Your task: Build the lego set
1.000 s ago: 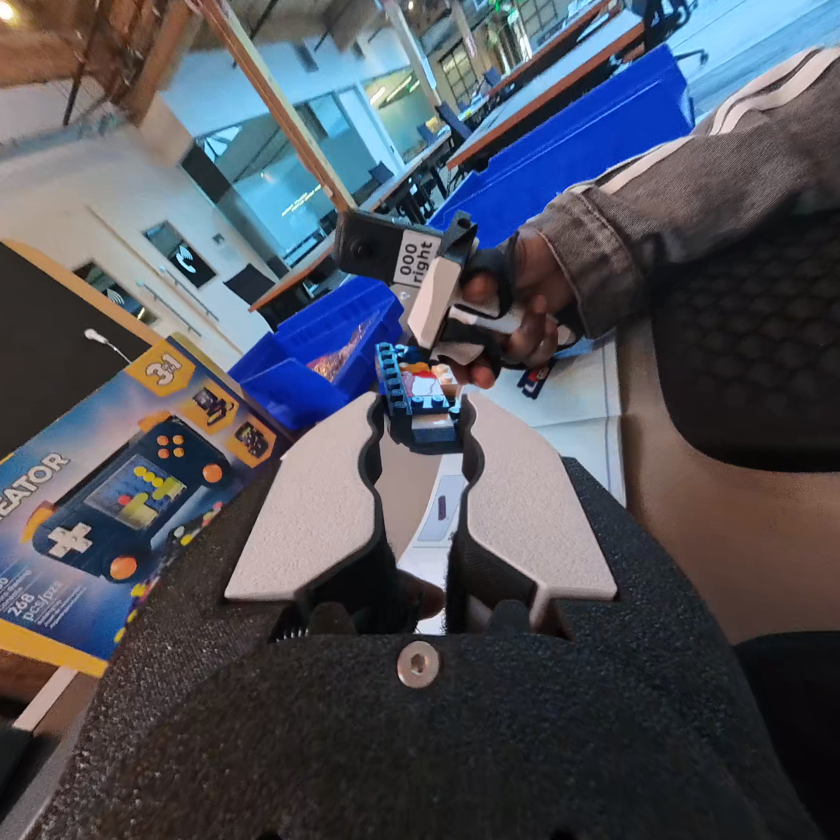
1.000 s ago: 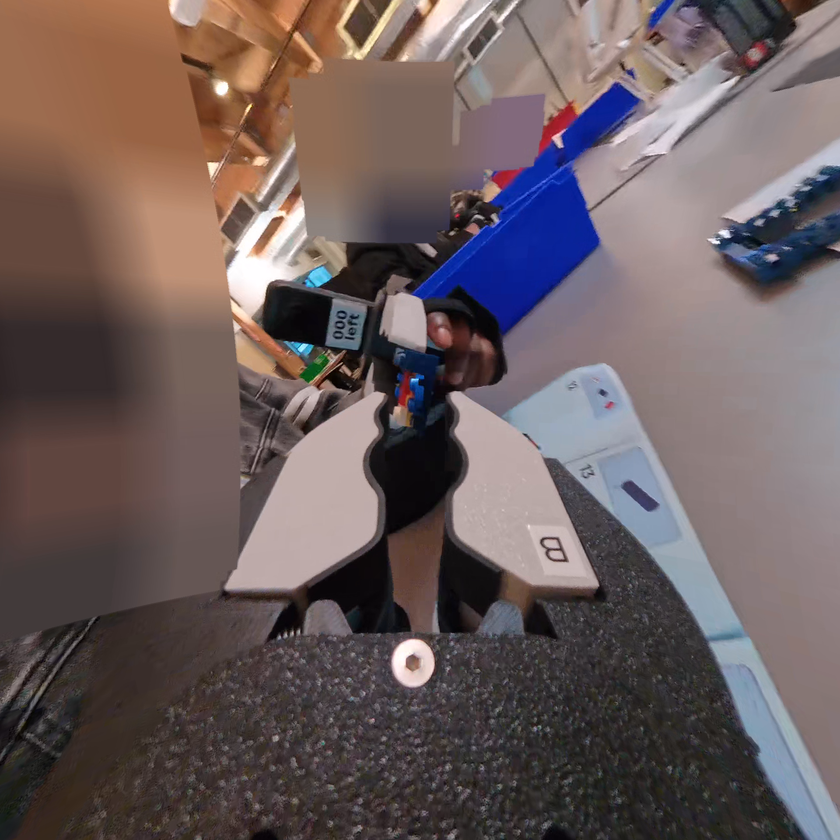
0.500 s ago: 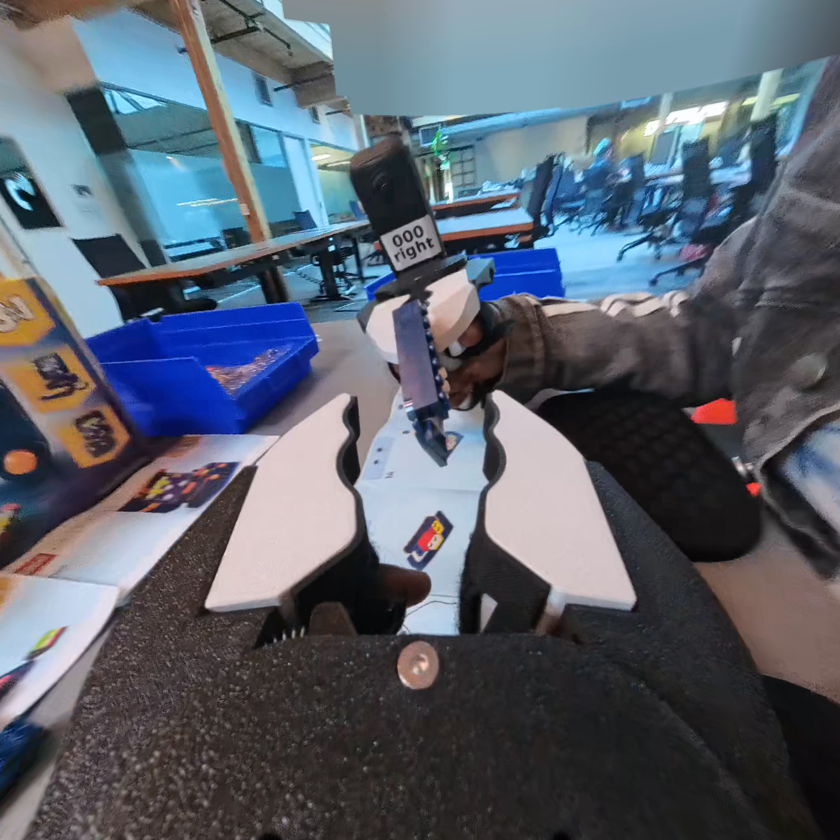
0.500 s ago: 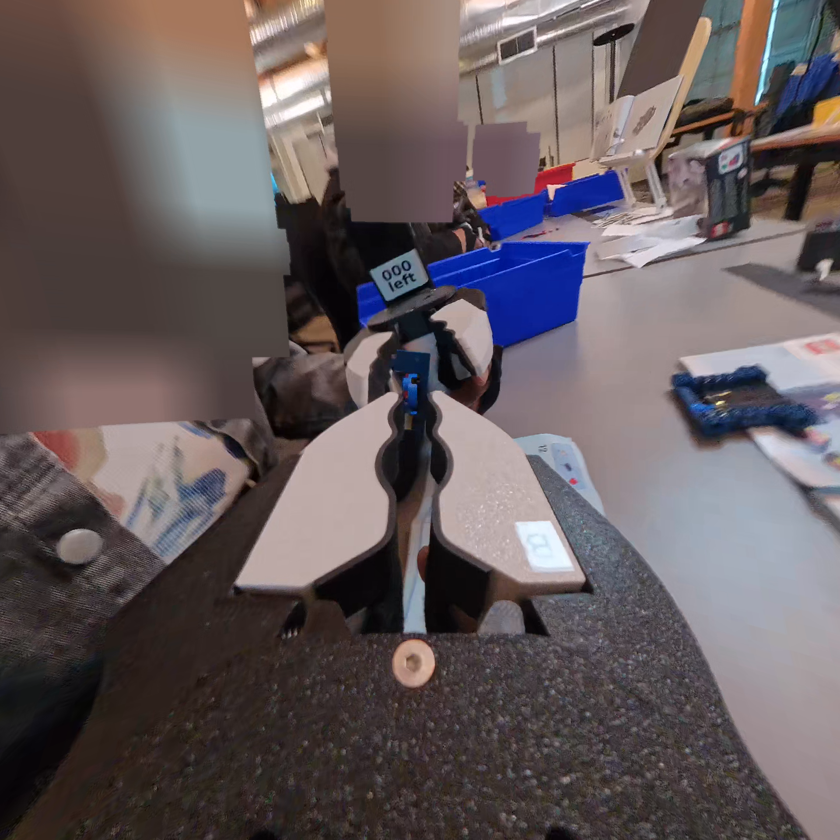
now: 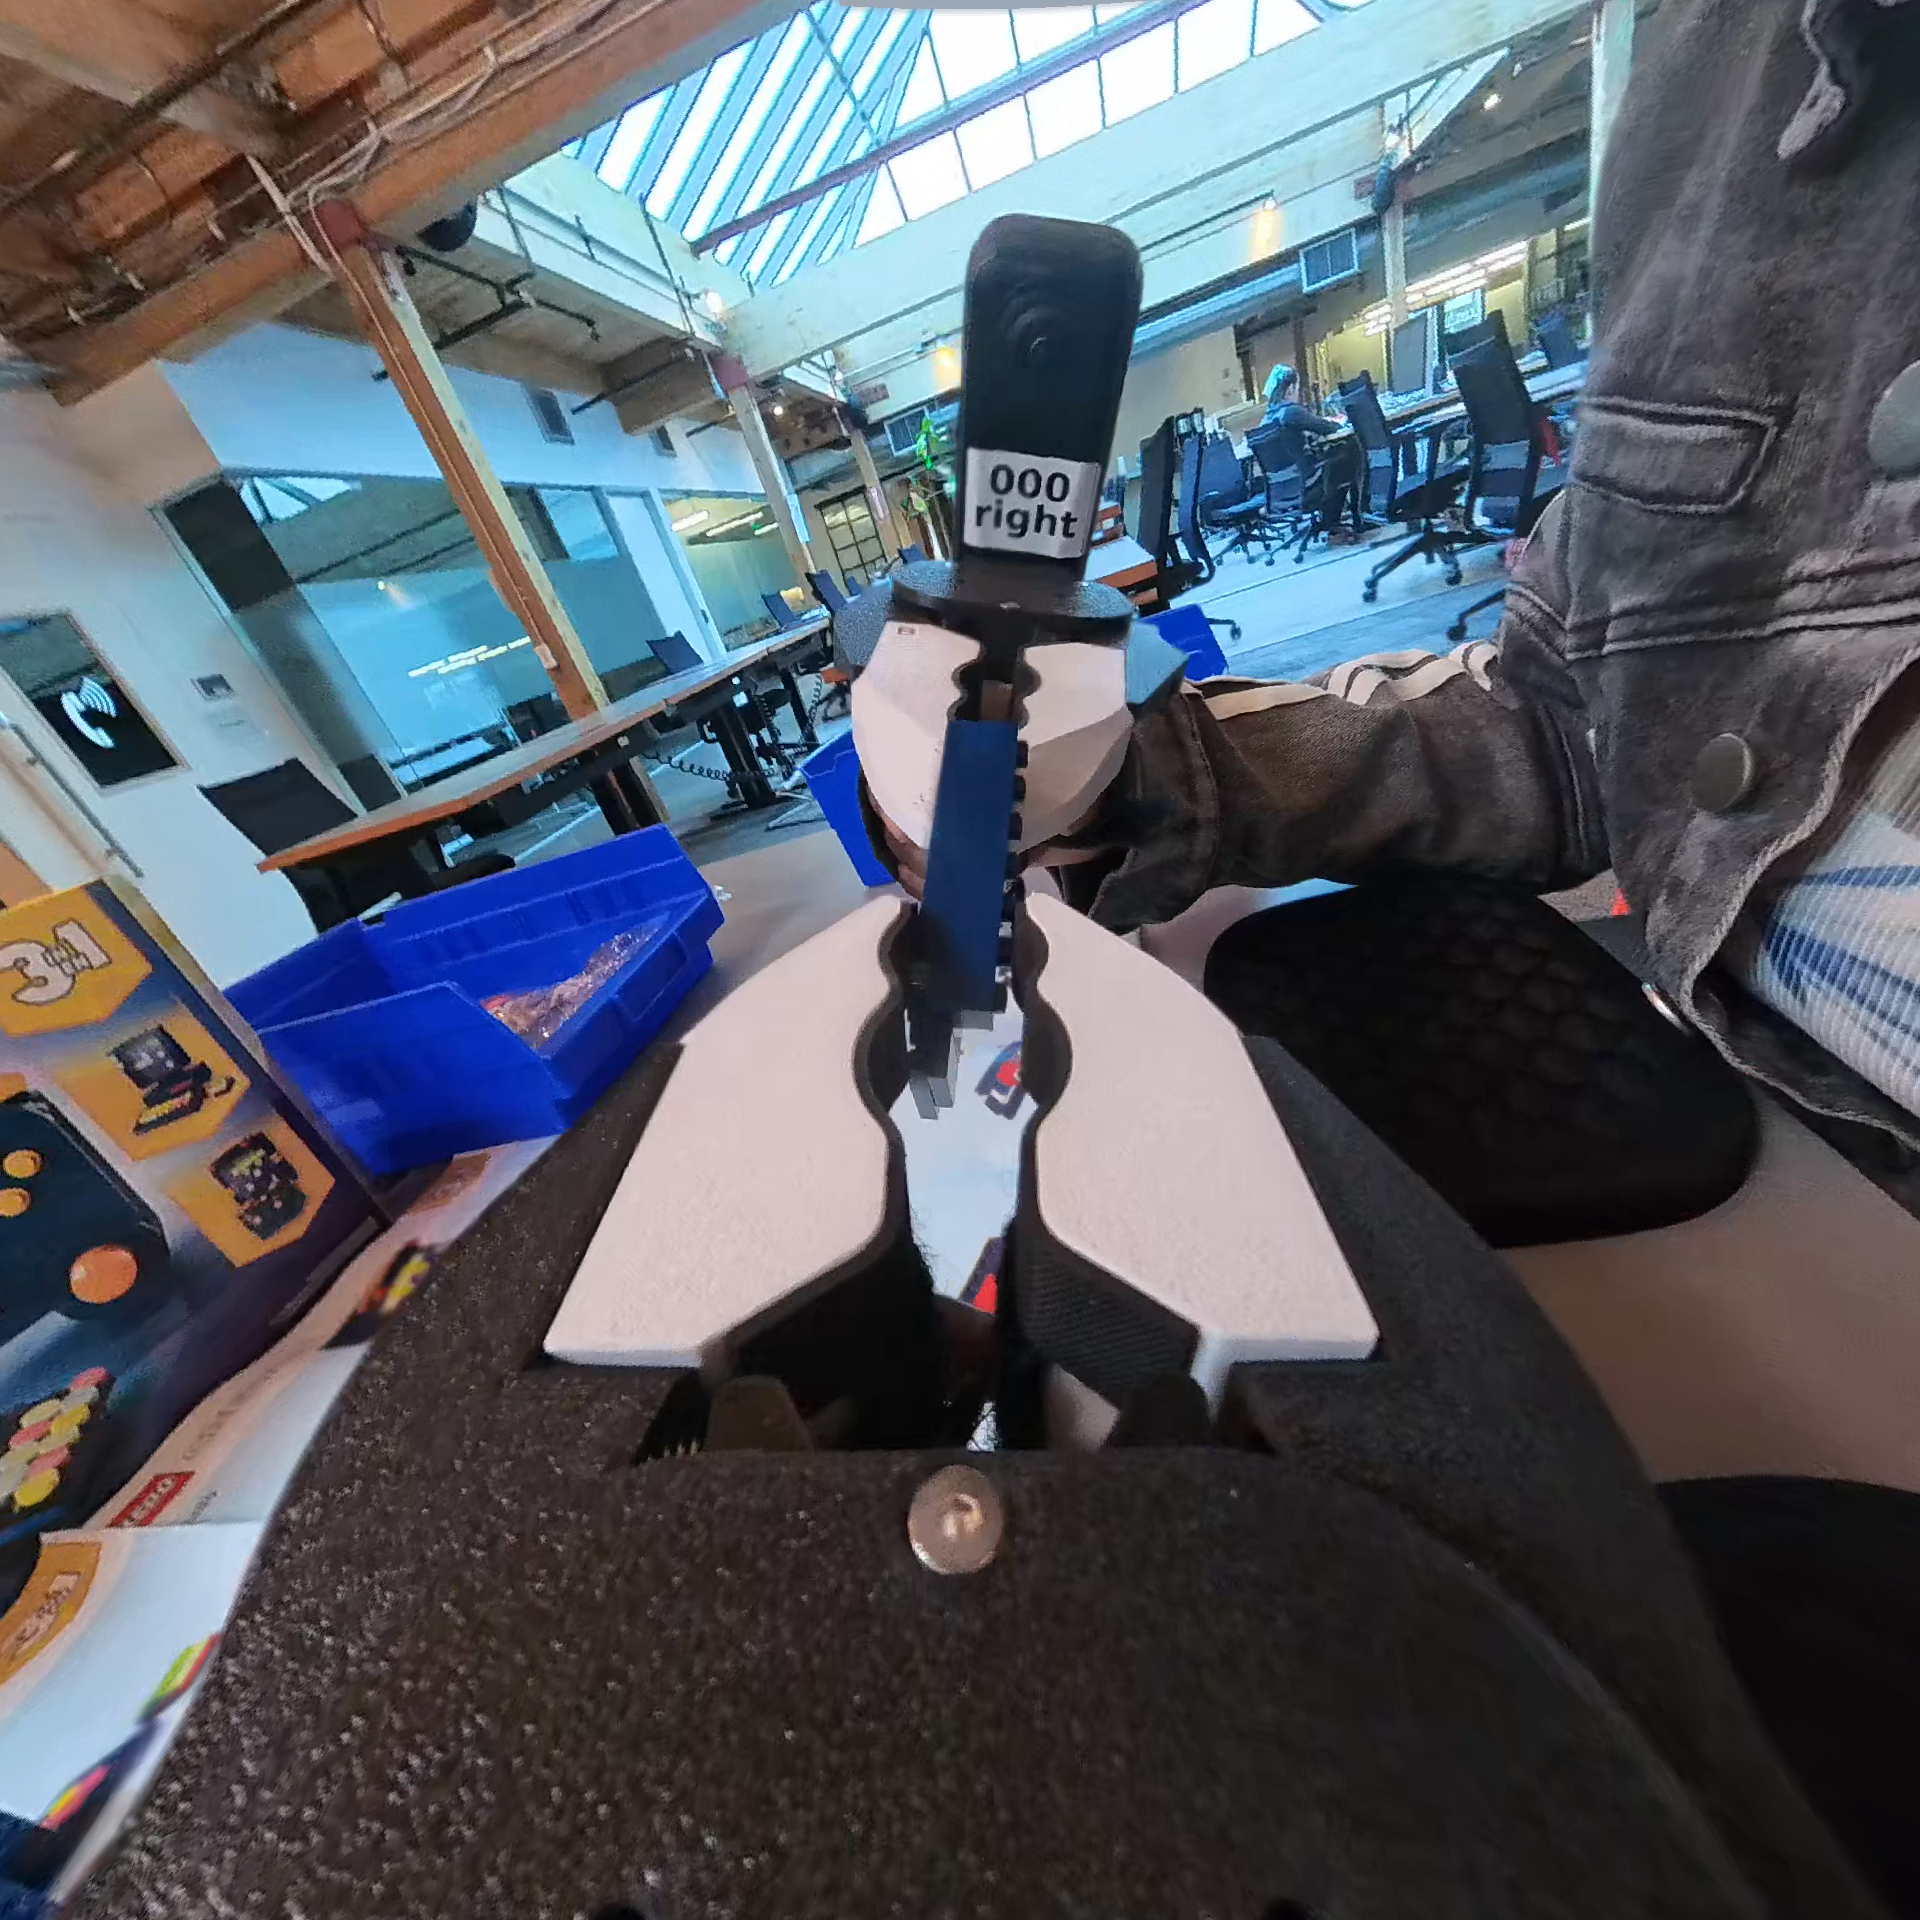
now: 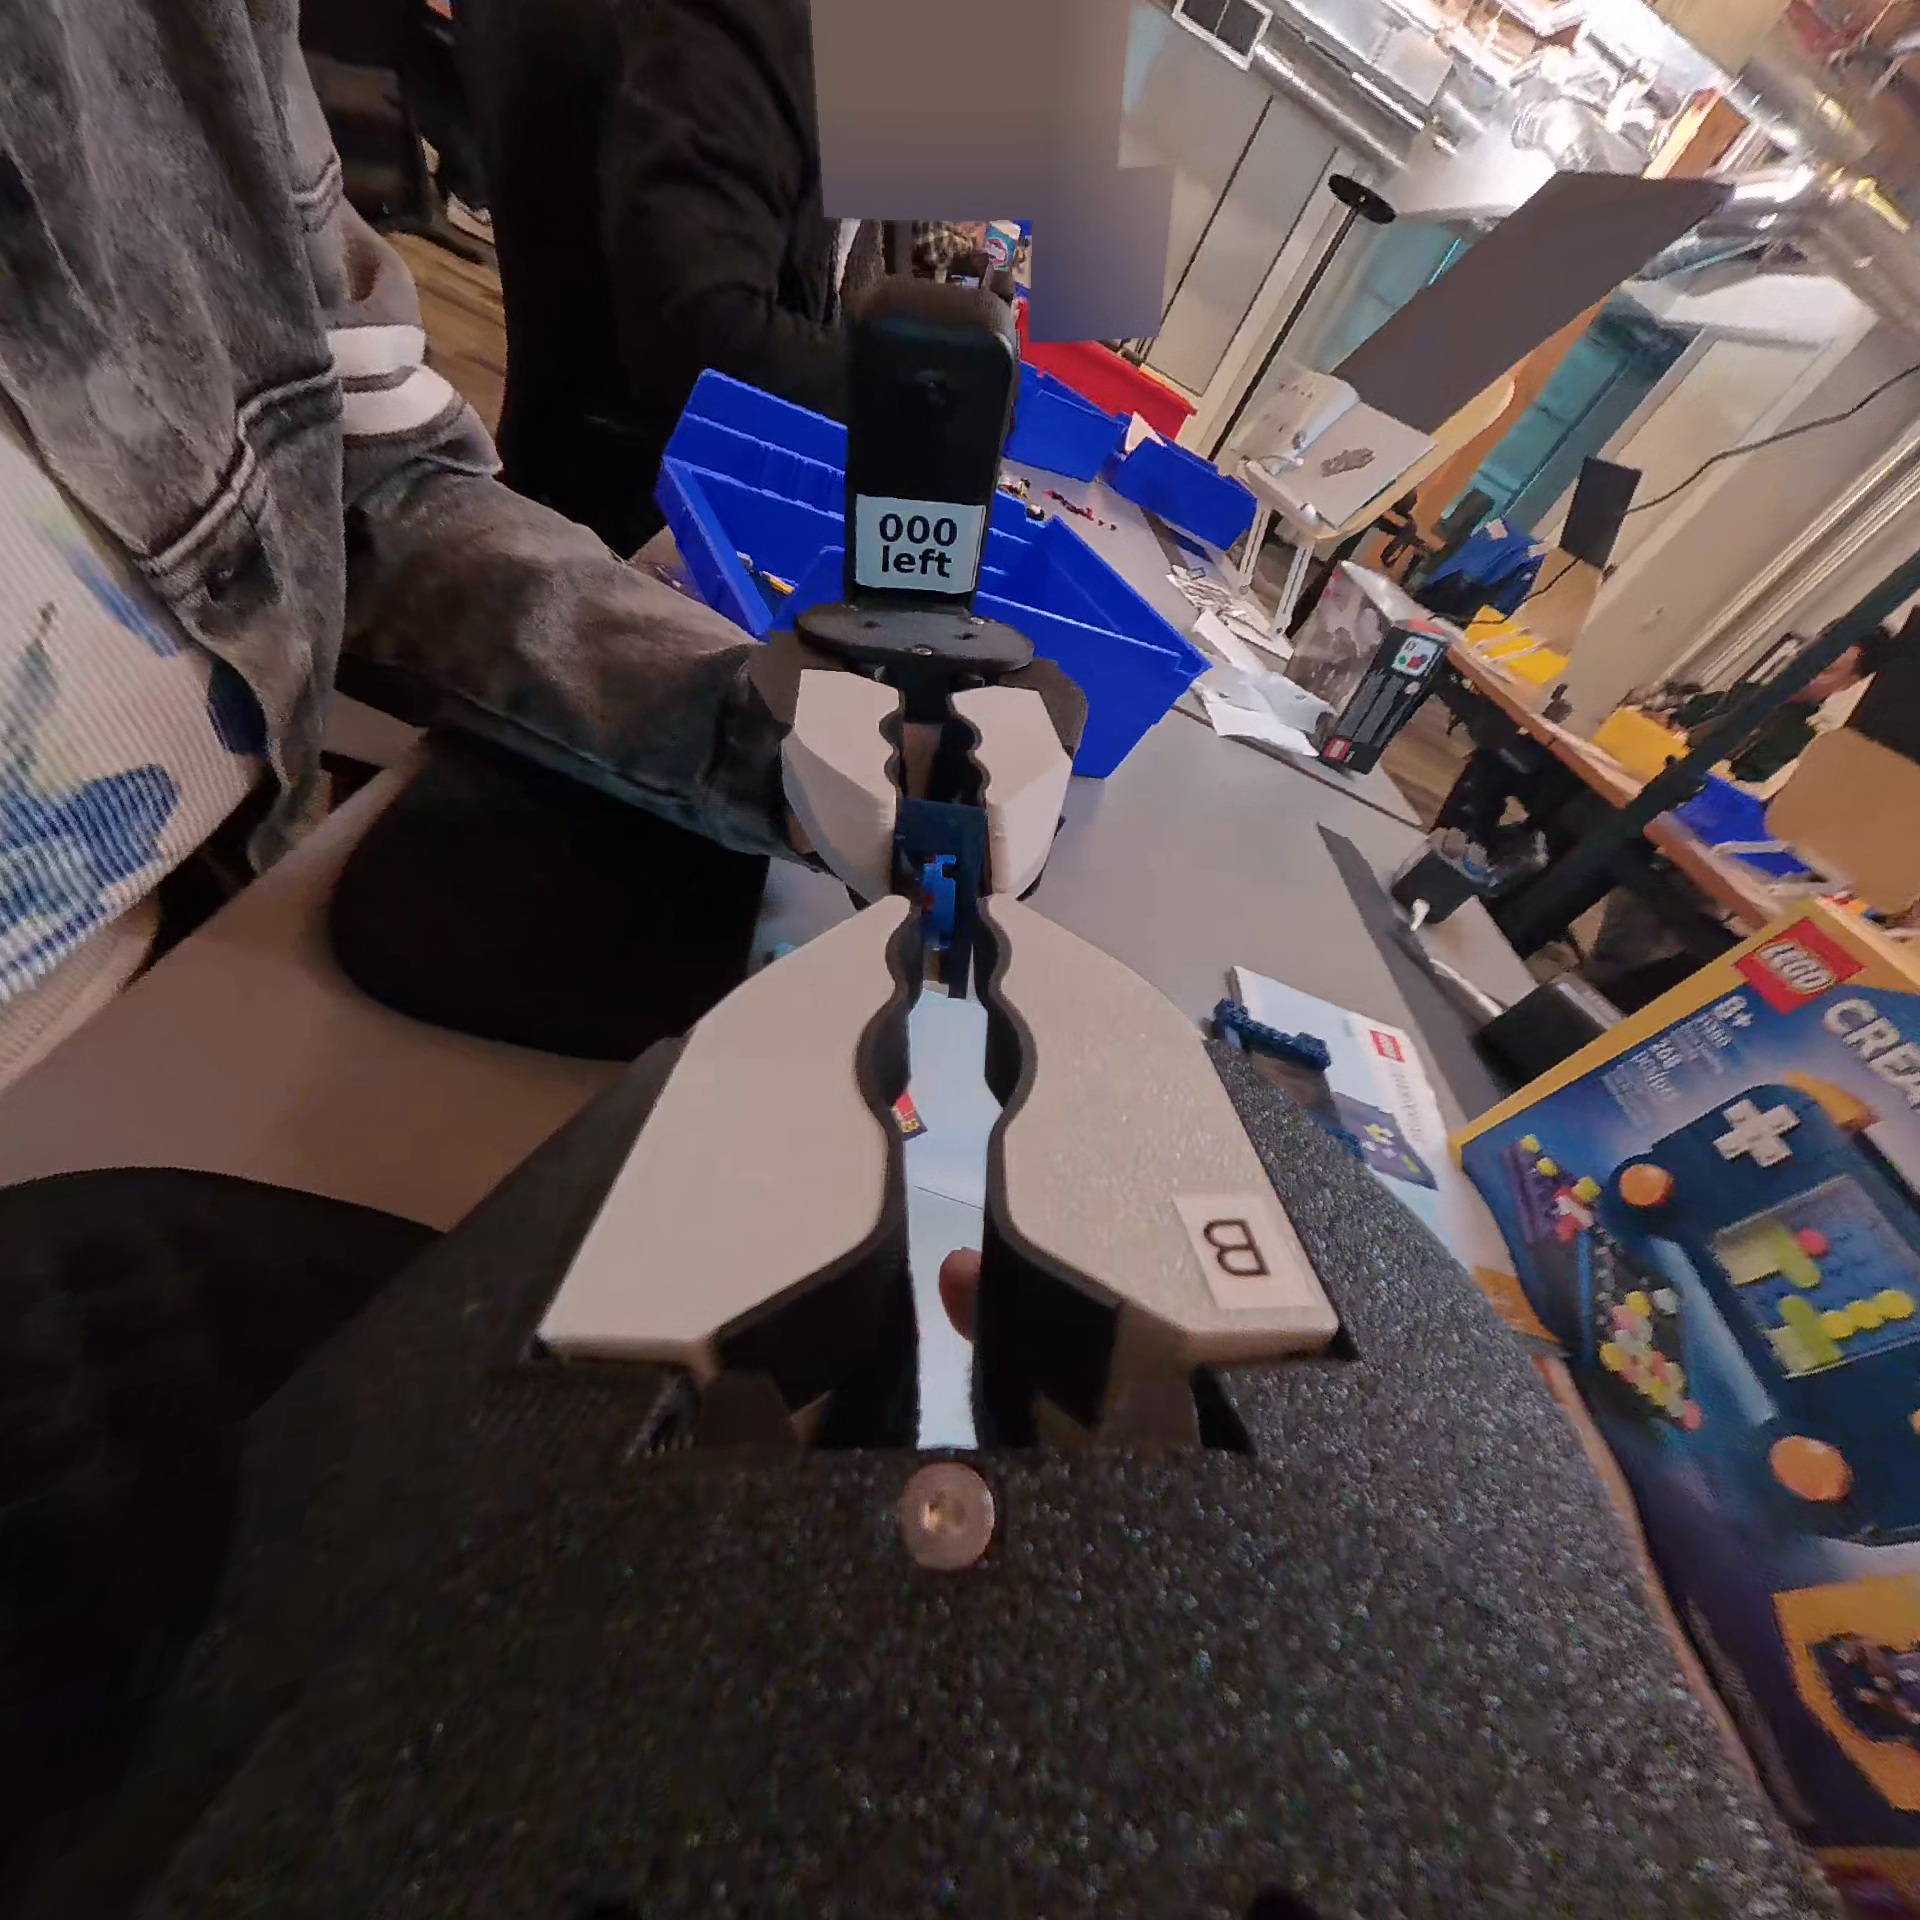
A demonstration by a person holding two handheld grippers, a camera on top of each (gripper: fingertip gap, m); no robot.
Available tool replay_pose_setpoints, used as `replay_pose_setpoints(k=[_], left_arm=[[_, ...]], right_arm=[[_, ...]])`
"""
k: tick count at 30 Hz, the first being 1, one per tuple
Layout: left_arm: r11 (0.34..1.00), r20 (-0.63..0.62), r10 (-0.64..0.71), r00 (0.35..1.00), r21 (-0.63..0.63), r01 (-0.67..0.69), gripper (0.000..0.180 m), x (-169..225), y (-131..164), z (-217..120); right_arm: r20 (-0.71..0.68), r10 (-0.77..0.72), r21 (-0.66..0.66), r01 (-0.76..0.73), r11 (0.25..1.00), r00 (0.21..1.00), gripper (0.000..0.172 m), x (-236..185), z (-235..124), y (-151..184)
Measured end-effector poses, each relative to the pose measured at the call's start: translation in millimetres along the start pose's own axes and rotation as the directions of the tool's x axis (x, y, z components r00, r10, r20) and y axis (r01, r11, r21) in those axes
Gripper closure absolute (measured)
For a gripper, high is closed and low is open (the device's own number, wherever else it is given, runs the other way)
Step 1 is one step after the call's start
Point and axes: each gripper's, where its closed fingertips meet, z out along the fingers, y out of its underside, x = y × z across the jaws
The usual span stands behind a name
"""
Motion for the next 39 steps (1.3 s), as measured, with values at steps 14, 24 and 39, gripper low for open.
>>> replay_pose_setpoints(k=[14,24,39], left_arm=[[0.995,-0.037,0.094,0.995,0.035,-0.092,0.164,10,-8,-2],[0.995,-0.047,0.103,0.994,0.001,-0.103,0.164,11,-2,-1],[0.998,-0.056,0.071,0.996,0.0,-0.071,0.165,10,0,-2]], right_arm=[[-0.019,-0.111,0.012,0.111,0.994,0.994,0.158,-6,-2,-10],[0.019,-0.068,-0.002,0.069,0.998,0.997,0.163,-9,-1,-6],[-0.011,-0.074,-0.002,0.074,0.997,0.997,0.158,-5,1,-1]])
